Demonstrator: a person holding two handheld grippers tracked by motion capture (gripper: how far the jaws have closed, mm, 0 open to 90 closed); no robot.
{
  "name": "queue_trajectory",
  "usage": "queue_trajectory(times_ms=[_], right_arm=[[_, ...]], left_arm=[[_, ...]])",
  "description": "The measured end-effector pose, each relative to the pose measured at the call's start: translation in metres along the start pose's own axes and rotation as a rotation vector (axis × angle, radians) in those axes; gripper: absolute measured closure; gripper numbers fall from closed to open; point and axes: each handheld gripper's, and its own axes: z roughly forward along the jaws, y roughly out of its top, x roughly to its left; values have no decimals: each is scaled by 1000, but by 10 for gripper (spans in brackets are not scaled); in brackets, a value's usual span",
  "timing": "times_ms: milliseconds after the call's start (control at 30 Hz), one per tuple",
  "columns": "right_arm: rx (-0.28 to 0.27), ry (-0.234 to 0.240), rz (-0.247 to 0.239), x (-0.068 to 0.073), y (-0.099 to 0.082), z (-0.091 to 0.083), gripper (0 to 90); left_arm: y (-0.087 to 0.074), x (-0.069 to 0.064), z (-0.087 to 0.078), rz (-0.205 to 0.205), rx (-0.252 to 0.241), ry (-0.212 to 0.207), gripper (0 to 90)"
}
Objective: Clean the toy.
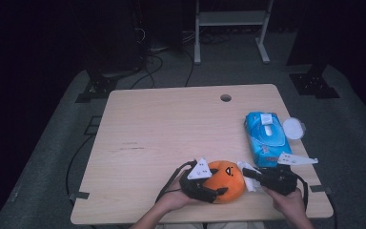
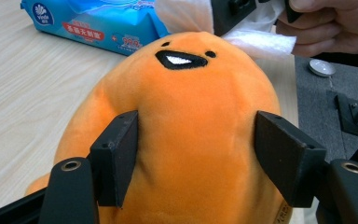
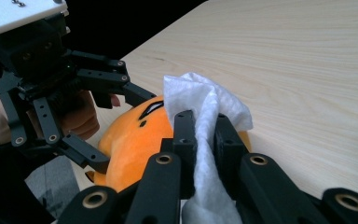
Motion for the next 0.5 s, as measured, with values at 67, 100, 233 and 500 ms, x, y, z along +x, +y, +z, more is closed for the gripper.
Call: queue_trajectory(times_ms=[67, 100, 233, 500], right_arm=[[37, 7, -6, 1, -1, 4, 815], [37, 7, -6, 1, -1, 4, 815], [51, 27, -13, 1, -2, 4, 815], [63, -24, -18, -9, -4, -5, 812]], left_arm=[[5, 1, -4, 4, -7, -7, 269], [8, 2, -5, 2, -14, -6, 269], [23, 10, -4, -9, -26, 9, 203], [18, 18, 26, -25, 111, -39, 349]])
